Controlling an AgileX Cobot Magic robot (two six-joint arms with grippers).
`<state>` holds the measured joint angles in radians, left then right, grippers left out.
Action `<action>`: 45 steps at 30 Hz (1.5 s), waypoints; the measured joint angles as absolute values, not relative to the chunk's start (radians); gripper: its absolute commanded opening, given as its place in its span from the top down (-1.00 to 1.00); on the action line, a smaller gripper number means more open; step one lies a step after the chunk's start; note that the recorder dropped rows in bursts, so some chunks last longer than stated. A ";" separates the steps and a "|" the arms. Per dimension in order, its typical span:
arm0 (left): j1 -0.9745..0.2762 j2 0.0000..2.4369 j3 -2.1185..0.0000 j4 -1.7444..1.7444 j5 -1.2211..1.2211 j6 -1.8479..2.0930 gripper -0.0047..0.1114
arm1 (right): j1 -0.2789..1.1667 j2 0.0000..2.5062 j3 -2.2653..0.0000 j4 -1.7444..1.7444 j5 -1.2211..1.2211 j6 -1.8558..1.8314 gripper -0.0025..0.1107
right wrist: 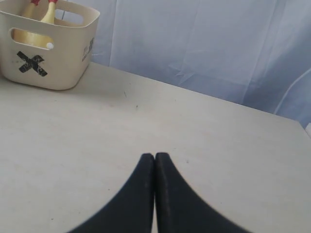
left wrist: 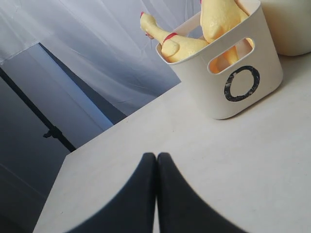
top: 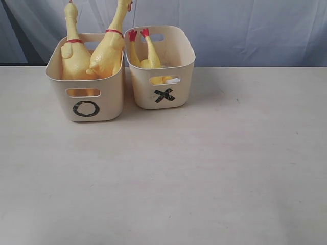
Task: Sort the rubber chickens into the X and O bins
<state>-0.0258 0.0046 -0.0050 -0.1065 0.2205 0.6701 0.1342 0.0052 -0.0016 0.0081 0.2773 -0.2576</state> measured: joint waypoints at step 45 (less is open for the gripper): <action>-0.026 0.005 -0.003 -0.214 0.222 0.131 0.92 | 0.134 0.005 -0.002 0.121 0.328 -0.151 0.96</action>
<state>-0.0258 0.0046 -0.0030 -0.2144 0.2220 0.1310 0.1342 0.0052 -0.0016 0.1212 0.3276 -0.1505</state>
